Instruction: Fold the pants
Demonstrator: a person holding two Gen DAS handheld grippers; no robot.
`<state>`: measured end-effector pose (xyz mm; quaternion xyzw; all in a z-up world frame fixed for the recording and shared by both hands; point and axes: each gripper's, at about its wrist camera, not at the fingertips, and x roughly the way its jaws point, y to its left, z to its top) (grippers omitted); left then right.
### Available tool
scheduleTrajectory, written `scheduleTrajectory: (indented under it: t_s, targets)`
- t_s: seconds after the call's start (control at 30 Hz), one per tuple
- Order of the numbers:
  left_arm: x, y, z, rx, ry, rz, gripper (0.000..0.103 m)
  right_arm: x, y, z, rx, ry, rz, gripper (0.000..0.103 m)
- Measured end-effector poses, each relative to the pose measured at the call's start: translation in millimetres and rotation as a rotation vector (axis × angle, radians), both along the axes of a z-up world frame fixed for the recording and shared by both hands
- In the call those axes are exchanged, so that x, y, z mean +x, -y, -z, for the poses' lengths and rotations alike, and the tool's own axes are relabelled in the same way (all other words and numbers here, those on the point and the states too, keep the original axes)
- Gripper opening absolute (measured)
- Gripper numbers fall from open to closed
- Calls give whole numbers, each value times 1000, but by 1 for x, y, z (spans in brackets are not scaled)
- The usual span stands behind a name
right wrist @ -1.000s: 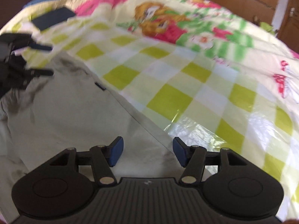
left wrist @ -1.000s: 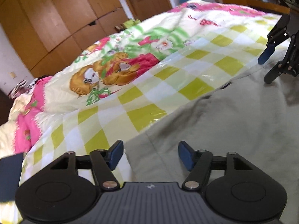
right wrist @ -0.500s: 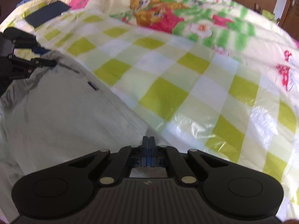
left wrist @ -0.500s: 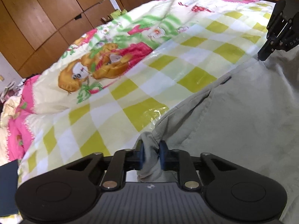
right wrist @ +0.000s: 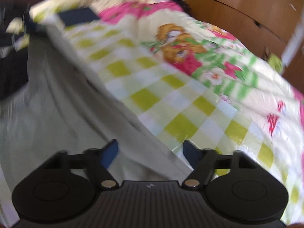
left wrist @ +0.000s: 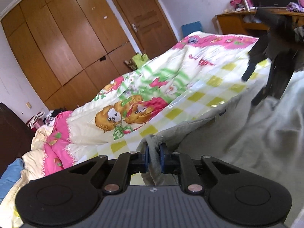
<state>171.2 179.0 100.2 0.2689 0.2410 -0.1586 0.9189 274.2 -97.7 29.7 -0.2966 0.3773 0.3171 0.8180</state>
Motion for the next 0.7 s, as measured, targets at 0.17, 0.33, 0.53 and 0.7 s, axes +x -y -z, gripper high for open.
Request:
scheduleTrajectory:
  t_s: [0.17,0.33,0.53,0.7]
  targets:
    - [-24,-2,-3,-17,-1,1,28,2,-9,30,-135,66,0,44]
    - [-16,-12,2,-12,-6,-52,22,21,1,25,-134,49,151,0]
    - [5,-24,-1,-37,18,-126,20,10,3,-48,-32,172,189,0]
    - [-24,-15,-4,-63,16,-30,38,-32,-5,-62,-53,209,84,0]
